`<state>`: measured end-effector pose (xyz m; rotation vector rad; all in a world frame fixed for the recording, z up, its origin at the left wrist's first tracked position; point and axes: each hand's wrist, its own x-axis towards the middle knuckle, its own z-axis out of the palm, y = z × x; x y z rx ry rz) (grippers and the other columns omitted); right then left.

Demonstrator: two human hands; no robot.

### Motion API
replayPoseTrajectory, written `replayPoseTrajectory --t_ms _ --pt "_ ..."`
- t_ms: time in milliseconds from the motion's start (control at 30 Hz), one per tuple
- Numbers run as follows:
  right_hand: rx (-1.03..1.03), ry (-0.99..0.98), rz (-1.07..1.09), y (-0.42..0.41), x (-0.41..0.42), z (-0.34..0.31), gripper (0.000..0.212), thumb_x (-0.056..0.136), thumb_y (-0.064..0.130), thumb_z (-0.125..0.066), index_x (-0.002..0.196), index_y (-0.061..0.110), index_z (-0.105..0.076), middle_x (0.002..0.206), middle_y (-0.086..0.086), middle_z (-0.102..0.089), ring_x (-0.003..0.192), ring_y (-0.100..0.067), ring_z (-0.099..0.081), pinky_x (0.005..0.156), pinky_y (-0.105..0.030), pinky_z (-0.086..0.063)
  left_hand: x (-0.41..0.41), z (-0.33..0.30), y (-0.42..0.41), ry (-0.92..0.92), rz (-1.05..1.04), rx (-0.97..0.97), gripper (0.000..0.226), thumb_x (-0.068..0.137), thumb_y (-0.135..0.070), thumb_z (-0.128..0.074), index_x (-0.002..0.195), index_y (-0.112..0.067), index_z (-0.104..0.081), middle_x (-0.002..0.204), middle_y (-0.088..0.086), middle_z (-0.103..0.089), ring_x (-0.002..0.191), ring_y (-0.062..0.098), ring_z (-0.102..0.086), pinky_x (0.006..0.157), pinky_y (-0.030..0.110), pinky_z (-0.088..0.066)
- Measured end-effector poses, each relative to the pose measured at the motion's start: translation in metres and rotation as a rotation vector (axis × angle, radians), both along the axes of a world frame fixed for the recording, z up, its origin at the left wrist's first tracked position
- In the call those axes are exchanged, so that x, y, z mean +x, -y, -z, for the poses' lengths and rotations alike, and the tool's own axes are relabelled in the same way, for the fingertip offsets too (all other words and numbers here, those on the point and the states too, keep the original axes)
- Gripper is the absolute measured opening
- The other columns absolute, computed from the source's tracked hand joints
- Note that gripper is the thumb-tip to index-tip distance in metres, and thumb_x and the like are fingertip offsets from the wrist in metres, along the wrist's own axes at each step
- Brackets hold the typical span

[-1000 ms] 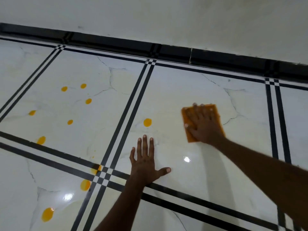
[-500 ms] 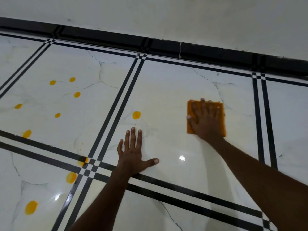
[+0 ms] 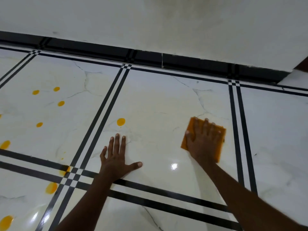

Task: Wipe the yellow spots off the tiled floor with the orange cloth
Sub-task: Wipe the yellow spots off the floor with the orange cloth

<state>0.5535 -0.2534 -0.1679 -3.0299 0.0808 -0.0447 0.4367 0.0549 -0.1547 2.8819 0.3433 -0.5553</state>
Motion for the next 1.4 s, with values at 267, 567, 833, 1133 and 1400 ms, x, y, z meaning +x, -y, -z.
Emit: replayPoseTrajectory --t_ms 267,567,833,1133,1400 --pt "0.018 -0.056 -0.491 -0.07 -0.027 0.008 0.066 0.101 0.051 -0.023 0.163 0.028 -0.02 0.17 -0.011 -0.017 0.155 -0.042 -0.018 0.123 -0.066 -0.01 -0.008 -0.011 -0.003 0.167 0.035 0.063 0.123 0.07 -0.092 -0.026 0.159 -0.012 -0.005 0.167 0.014 -0.004 0.154 0.03 -0.006 0.119 0.052 -0.015" --pt "0.028 -0.003 -0.343 -0.162 -0.012 0.005 0.082 0.095 0.054 -0.026 0.162 0.007 -0.019 0.167 -0.022 -0.023 0.152 -0.049 -0.02 0.122 -0.067 -0.007 -0.007 -0.017 -0.053 0.18 -0.29 -0.008 0.136 0.069 -0.085 -0.056 0.157 -0.002 0.005 0.166 0.017 0.005 0.155 0.028 0.004 0.125 0.045 -0.008" --pt "-0.032 -0.054 -0.531 -0.217 0.084 0.0 0.076 0.098 0.058 -0.021 0.163 0.018 -0.02 0.169 -0.015 -0.023 0.153 -0.045 -0.022 0.122 -0.065 -0.007 -0.004 -0.014 -0.06 0.076 -0.287 -0.069 0.134 0.073 -0.084 -0.053 0.155 -0.007 0.02 0.163 0.011 0.025 0.152 0.024 0.021 0.124 0.042 0.005" --pt "-0.038 -0.018 -0.883 -0.23 0.053 0.006 0.067 0.099 0.056 -0.026 0.162 0.032 -0.021 0.169 -0.009 -0.025 0.154 -0.039 -0.025 0.124 -0.061 -0.015 0.001 -0.017 -0.064 0.086 -0.331 -0.119 0.139 0.067 -0.083 -0.061 0.156 -0.011 0.019 0.164 0.007 0.024 0.152 0.021 0.022 0.122 0.044 0.006" --pt "0.004 -0.054 -0.685 -0.186 -0.018 0.005 0.071 0.098 0.053 -0.029 0.163 0.025 -0.022 0.17 -0.013 -0.02 0.155 -0.043 -0.019 0.124 -0.064 -0.006 0.002 -0.016 -0.061 0.075 -0.334 -0.125 0.14 0.066 -0.085 -0.058 0.155 -0.011 0.02 0.164 0.007 0.024 0.152 0.021 0.02 0.124 0.047 0.002"
